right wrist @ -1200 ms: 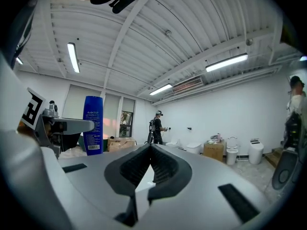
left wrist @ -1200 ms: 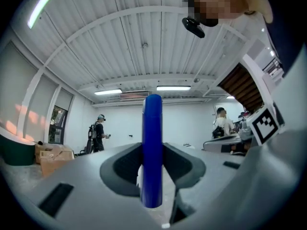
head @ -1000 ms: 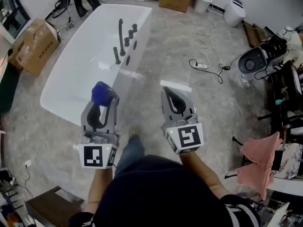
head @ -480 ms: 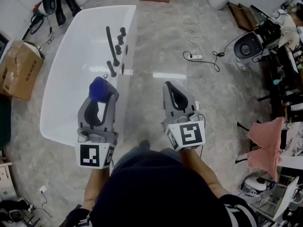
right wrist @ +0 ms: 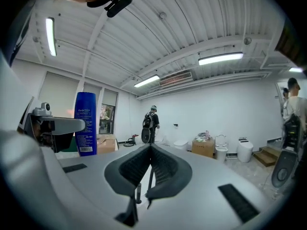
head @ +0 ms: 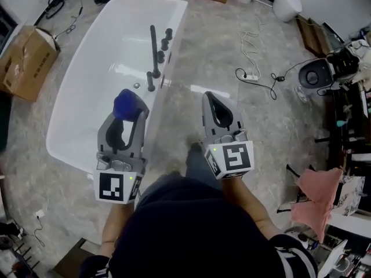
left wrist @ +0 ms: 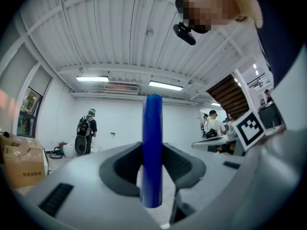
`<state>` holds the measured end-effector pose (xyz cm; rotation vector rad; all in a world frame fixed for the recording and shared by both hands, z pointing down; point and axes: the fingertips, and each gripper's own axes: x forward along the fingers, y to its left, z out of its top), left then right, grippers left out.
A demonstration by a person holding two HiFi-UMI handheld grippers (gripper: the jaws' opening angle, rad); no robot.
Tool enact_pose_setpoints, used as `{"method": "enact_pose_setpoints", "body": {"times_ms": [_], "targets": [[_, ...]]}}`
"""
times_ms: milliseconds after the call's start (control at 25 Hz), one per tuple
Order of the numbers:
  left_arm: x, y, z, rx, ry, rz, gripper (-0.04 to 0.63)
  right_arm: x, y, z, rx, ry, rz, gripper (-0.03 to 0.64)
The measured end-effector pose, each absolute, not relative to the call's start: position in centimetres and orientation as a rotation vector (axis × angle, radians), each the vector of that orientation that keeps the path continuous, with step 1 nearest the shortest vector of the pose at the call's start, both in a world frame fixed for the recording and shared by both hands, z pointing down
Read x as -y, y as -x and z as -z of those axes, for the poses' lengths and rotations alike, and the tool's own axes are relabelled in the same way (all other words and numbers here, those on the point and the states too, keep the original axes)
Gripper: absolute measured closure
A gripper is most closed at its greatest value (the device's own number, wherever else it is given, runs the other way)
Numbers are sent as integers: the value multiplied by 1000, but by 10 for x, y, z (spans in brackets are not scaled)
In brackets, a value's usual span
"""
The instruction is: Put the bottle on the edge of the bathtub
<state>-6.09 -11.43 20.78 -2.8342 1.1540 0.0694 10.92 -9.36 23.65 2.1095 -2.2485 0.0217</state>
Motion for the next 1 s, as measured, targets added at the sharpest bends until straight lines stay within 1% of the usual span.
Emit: {"method": "enact_pose_setpoints", "body": {"times_ms": [200,440,640,760,1000], "targets": [[128,81,-217,-1389,2734,-68,459,146,-77,-235,2433,-1861,30,601],[178,86,-224,-1723,2531,-60,459,240,-36,-227,2731,-1457,106,601],[211,103,-221,-1979,2332,-84,459,294,0,-213,2890,-1113,184,601],[217,104,-223,-2121,2204,-73,459,314,5,-205,2961,-940,215,601],[221,96,-230,-2354,1998,-98,459,344,-11,-205,3042,-722,221,601]]}}
